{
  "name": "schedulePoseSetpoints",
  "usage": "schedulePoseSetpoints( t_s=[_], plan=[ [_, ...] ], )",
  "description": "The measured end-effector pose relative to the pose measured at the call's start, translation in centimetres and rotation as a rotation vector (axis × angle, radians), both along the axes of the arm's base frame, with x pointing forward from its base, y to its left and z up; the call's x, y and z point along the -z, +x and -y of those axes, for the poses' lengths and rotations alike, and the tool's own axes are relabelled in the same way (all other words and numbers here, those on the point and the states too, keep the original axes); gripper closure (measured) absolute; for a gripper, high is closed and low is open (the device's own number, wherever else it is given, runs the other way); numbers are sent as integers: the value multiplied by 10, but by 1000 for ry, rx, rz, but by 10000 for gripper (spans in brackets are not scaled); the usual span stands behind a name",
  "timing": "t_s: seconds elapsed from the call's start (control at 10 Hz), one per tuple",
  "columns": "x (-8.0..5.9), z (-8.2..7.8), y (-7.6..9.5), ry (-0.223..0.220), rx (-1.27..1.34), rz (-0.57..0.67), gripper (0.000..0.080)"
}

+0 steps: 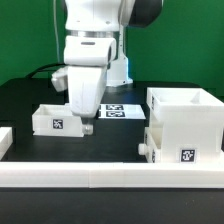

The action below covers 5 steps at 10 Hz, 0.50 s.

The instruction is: Assemble drawer

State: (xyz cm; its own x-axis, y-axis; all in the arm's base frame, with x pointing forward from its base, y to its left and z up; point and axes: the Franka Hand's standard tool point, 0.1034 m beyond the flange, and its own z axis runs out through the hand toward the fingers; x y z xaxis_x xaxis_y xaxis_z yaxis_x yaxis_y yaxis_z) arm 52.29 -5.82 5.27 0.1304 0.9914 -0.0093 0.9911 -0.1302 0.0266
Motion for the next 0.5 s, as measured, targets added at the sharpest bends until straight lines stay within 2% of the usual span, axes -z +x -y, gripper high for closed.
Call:
schedulePoseSetpoints(
  t_s=[0.2, 0.5],
  plan=[
    [1, 3, -22, 3, 6, 18, 150],
    [2, 3, -22, 4, 30, 14, 150]
  ],
)
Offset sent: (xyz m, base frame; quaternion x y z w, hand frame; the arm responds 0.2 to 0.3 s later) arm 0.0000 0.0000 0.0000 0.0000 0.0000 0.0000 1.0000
